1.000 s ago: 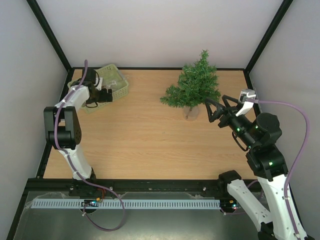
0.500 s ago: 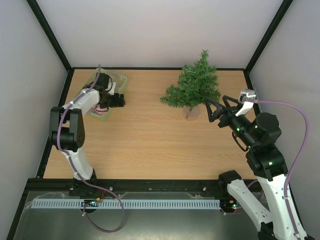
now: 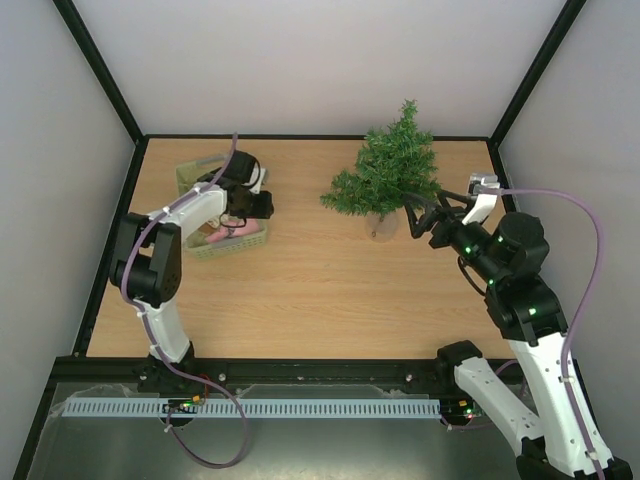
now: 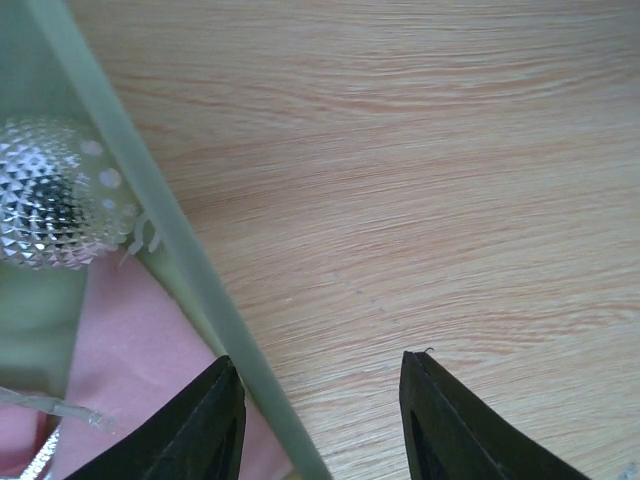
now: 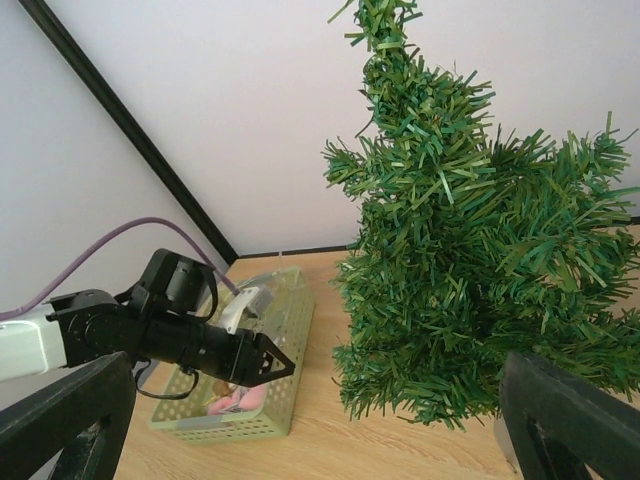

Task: Decorate the small christmas tree
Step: Move the storage box to the center of the board.

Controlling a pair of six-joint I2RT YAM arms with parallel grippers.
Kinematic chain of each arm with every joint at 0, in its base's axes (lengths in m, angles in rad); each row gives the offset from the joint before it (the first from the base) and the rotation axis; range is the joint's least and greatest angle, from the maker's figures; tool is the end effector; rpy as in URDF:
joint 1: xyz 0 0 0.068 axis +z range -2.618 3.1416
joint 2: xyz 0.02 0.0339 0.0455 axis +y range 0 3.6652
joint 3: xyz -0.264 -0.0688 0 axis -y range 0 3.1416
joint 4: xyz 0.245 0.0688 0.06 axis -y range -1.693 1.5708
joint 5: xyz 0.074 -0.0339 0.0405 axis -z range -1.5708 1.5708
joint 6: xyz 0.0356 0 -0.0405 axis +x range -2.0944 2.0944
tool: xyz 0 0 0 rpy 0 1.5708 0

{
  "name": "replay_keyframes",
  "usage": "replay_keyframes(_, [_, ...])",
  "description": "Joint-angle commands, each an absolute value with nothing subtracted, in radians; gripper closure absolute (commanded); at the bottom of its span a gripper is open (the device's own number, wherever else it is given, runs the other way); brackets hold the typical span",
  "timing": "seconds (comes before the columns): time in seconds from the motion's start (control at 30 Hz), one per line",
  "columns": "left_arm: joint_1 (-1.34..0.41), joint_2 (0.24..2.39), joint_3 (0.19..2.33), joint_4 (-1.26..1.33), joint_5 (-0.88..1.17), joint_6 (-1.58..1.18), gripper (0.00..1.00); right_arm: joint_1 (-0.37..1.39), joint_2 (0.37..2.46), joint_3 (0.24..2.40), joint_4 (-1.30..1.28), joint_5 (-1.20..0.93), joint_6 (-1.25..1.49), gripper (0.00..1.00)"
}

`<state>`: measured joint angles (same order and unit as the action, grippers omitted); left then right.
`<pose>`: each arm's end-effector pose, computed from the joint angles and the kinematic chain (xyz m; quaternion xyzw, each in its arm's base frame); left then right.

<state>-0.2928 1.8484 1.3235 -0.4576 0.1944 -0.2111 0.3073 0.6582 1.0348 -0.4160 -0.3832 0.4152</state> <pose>0.3761 -0.1206 0.2059 0.0670 0.9506 -0.1619 0.2563 0.1140 0.0502 0.4167 -0.0936 0.7138 0.3689 0.5879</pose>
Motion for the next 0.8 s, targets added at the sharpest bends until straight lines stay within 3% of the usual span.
replay_keyframes(0.0, [-0.355,1.876,1.343,-0.401,0.22,-0.235,0.58,0.311,0.672,1.038,-0.425,-0.38,0.412,0.02])
replay_keyframes(0.2, [-0.408,1.896,1.374,-0.355,0.23,-0.245,0.65,0.311,0.707,1.036,-0.409,-0.445,0.452,0.02])
replay_keyframes(0.4, [-0.421,1.878,1.369,-0.353,0.256,-0.251,0.65,0.311,0.719,1.043,-0.418,-0.483,0.467,0.02])
replay_keyframes(0.47, [-0.427,1.842,1.356,-0.359,0.271,-0.257,0.56,0.312,0.721,1.031,-0.421,-0.487,0.472,0.0])
replay_keyframes(0.57, [-0.437,1.758,1.326,-0.361,0.287,-0.265,0.29,0.316,0.74,1.001,-0.426,-0.5,0.477,0.04])
replay_keyframes(0.77, [-0.436,1.568,1.247,-0.399,0.203,-0.282,0.15,0.352,0.783,1.009,-0.452,-0.461,0.494,0.07])
